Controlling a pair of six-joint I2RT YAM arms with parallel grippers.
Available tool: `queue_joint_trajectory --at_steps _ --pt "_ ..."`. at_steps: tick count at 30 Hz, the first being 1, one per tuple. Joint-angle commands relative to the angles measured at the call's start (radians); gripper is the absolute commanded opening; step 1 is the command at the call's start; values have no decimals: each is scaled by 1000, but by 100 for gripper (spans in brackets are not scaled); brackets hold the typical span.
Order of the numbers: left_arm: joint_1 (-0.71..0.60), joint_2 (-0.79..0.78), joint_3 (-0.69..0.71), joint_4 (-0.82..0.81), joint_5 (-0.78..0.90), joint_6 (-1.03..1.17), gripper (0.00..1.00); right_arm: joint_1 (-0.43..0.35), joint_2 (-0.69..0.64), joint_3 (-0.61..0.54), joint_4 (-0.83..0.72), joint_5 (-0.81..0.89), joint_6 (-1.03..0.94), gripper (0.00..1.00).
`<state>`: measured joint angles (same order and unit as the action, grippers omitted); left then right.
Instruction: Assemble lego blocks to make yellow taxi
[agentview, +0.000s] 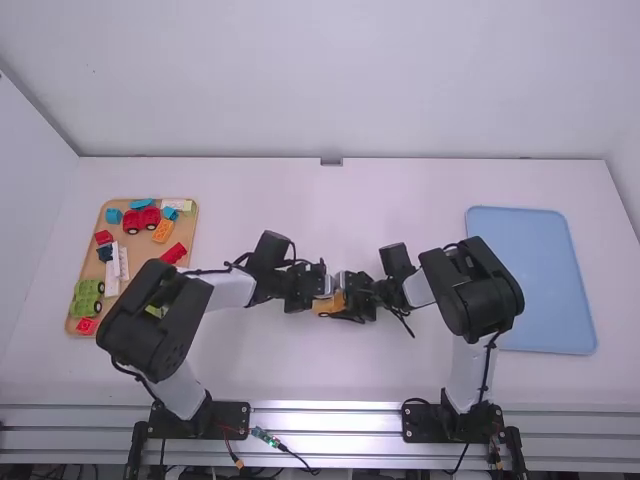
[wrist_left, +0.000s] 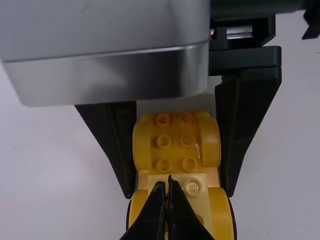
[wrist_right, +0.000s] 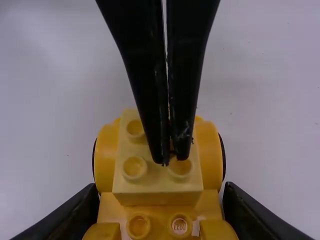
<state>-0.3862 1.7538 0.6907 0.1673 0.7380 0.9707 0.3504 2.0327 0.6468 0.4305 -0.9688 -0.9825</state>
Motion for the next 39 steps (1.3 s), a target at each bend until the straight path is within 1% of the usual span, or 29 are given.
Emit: queue_joint_trajectory --at_steps 1,6,9,13,17,20,21,22,23,24,25,26,28,29,30,32,38,39 --pt "-6 64 -51 -59 -146 14 2 -3 15 3 6 4 -2 61" --pt "2 31 -15 -58 -69 11 2 -3 15 3 6 5 -2 62" --pt "15 -6 9 -59 -69 -36 2 -3 15 3 6 5 -2 61" --pt "41 -77 18 -62 -64 -39 2 -3 15 3 6 31 -1 61" --pt "90 -143 17 -46 -64 -98 2 -3 15 3 11 33 -2 61" --pt "163 -183 17 -5 -77 -211 2 -3 15 3 28 34 3 62" --pt "187 -187 17 6 -76 -242 10 -3 15 3 39 35 18 62" --pt "215 -189 17 17 -72 -274 25 -3 15 3 46 37 29 64" --pt "244 -189 17 23 -72 -303 32 -3 15 5 58 42 47 66" --pt "270 -189 17 24 -72 -331 32 -3 15 6 63 53 63 69" --pt "282 -189 17 22 -72 -340 32 -3 15 9 61 57 67 69" --pt "305 -189 17 12 -72 -355 34 -3 15 12 58 61 69 72" --pt "337 -189 17 -13 -51 -354 64 -3 15 16 54 60 70 82" --pt "339 -189 17 -14 -48 -354 72 -3 15 16 55 59 70 85" --pt "354 -189 17 -21 -26 -354 99 -3 15 15 56 57 69 94" --pt "366 -189 17 -21 -11 -355 99 -5 15 15 51 57 79 100" --pt "360 -189 17 -22 -16 -354 99 -24 -21 14 26 130 142 100" --pt "362 -189 17 -21 -16 -354 99 -29 -56 16 -34 155 135 100"
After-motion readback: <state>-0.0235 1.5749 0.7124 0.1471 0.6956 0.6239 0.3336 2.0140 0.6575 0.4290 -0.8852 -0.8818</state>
